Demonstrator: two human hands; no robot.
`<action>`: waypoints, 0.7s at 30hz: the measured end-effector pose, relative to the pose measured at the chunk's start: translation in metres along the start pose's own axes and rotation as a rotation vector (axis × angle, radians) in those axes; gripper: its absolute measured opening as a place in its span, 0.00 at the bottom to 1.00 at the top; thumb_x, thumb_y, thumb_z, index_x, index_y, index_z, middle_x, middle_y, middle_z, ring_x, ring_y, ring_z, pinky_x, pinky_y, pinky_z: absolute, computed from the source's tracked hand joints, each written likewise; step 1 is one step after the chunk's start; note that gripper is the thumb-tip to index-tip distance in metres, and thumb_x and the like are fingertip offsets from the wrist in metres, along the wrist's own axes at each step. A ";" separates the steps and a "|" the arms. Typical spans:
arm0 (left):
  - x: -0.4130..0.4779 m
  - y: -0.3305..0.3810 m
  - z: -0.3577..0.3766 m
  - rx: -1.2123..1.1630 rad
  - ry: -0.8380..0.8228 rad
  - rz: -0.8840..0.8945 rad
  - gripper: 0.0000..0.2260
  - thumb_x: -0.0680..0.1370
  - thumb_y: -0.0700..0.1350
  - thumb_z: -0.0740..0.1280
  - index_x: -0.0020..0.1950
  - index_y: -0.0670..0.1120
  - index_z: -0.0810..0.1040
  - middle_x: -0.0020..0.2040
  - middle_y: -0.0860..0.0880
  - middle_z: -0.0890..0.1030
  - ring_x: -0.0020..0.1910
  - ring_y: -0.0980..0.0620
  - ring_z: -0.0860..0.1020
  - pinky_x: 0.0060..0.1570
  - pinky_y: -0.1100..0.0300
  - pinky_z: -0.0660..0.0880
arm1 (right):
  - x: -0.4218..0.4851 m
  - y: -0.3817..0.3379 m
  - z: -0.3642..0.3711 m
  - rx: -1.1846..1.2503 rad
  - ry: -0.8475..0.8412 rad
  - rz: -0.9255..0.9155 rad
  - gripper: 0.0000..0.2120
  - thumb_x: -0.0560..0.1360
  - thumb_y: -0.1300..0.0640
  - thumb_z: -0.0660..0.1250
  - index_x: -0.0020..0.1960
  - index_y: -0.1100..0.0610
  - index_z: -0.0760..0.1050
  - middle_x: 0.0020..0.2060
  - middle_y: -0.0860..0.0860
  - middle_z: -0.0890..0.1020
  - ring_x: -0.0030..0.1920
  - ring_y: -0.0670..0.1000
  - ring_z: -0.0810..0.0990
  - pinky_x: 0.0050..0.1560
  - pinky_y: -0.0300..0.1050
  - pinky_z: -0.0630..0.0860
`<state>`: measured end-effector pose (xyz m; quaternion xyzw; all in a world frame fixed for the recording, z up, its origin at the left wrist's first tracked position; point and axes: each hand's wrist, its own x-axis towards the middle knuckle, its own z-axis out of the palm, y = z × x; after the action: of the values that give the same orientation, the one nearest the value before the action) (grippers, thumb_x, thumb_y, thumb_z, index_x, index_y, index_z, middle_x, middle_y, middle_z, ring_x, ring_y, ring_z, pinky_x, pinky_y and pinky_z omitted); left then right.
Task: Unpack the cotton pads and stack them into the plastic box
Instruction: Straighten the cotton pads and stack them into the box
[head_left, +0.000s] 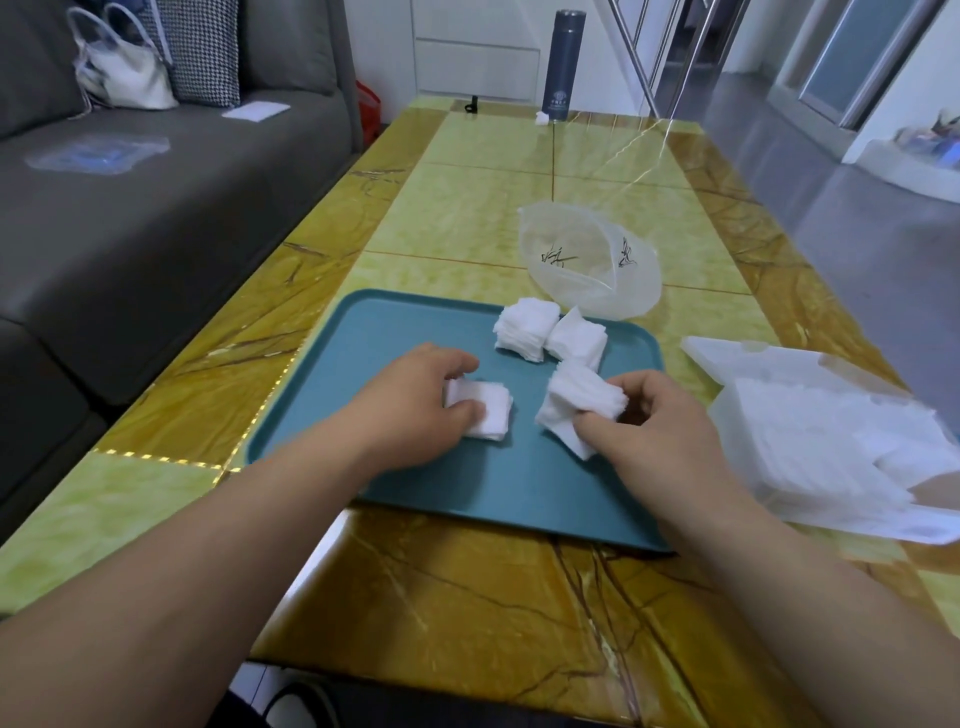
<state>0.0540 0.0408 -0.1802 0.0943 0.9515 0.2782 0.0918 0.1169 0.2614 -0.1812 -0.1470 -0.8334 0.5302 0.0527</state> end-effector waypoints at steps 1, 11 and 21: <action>-0.001 0.001 -0.002 -0.024 -0.026 -0.017 0.23 0.78 0.53 0.72 0.72 0.55 0.75 0.64 0.53 0.77 0.53 0.53 0.77 0.58 0.60 0.71 | 0.000 0.000 0.000 -0.003 -0.005 0.004 0.09 0.72 0.58 0.76 0.49 0.50 0.79 0.44 0.48 0.84 0.45 0.49 0.82 0.43 0.42 0.75; -0.011 0.005 -0.009 -0.197 -0.061 -0.011 0.08 0.73 0.47 0.79 0.49 0.52 0.83 0.44 0.53 0.83 0.39 0.56 0.78 0.31 0.71 0.71 | 0.004 0.004 0.001 0.011 -0.013 -0.022 0.09 0.72 0.59 0.77 0.48 0.50 0.80 0.42 0.46 0.85 0.38 0.40 0.80 0.38 0.32 0.74; -0.023 0.022 -0.001 -0.404 -0.148 0.200 0.10 0.73 0.38 0.78 0.51 0.50 0.86 0.45 0.54 0.88 0.40 0.61 0.83 0.41 0.74 0.74 | 0.000 -0.001 0.000 0.007 -0.231 -0.109 0.13 0.71 0.59 0.80 0.54 0.49 0.84 0.44 0.42 0.88 0.44 0.37 0.85 0.40 0.27 0.75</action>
<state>0.0788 0.0532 -0.1643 0.1880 0.8532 0.4628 0.1502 0.1164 0.2611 -0.1803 -0.0393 -0.8387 0.5430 -0.0143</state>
